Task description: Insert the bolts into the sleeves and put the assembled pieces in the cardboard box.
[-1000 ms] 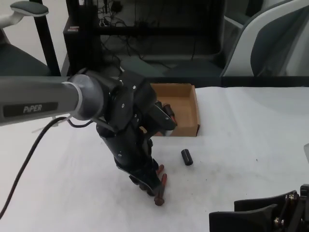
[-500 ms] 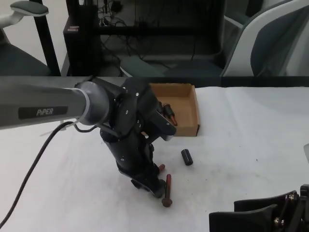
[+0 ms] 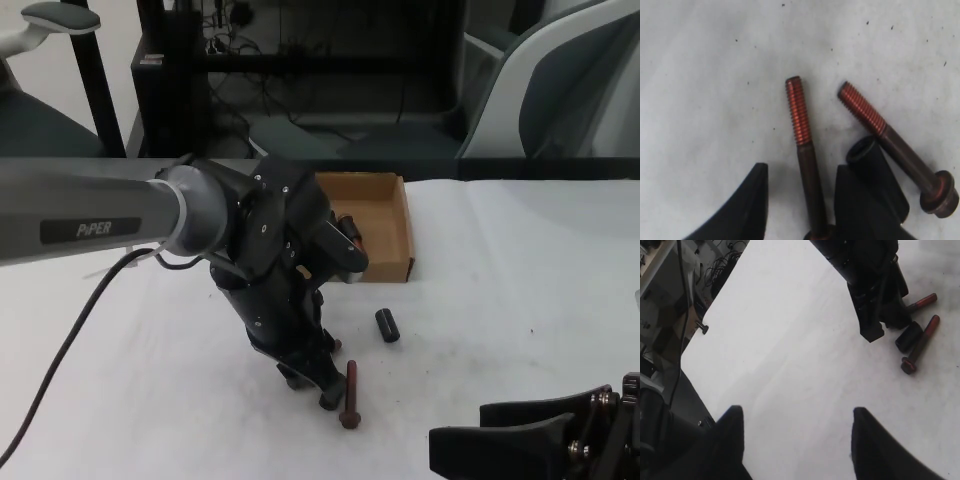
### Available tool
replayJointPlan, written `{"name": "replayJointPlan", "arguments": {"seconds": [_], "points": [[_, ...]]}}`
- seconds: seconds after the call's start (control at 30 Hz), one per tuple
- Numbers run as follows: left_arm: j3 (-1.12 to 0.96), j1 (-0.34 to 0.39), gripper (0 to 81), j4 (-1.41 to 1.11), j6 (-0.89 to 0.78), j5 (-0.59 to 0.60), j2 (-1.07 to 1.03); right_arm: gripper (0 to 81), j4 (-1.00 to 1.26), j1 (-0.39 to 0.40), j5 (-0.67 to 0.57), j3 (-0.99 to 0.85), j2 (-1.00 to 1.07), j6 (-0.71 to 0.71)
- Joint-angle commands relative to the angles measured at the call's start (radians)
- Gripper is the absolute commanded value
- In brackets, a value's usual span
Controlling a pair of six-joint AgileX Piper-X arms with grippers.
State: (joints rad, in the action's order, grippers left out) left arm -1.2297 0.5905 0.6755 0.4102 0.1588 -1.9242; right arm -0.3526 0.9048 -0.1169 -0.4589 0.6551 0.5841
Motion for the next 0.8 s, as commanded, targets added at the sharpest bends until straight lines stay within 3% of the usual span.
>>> {"name": "replayJointPlan", "arguments": {"seconds": [0.0,0.33,0.4,0.53,0.77], "points": [[-0.014,0.001,43.4,-0.007,0.001,0.007,-0.008,62.4,0.011,-0.002,-0.009,-0.001,-0.001,-0.007],[-0.014,0.001,42.4,-0.005,0.001,0.007,-0.046,62.4,0.012,-0.002,-0.009,-0.001,-0.001,-0.01],[-0.014,0.001,35.1,-0.005,0.001,0.007,-0.046,62.4,0.013,-0.002,-0.009,-0.001,-0.001,-0.019],[-0.014,0.006,3.6,0.012,0.001,0.007,-0.044,62.4,0.013,-0.002,-0.009,-0.001,-0.001,-0.03],[-0.038,0.013,1.7,0.118,0.081,-0.088,-0.041,62.4,0.013,-0.002,-0.009,-0.001,-0.001,-0.03]]}}
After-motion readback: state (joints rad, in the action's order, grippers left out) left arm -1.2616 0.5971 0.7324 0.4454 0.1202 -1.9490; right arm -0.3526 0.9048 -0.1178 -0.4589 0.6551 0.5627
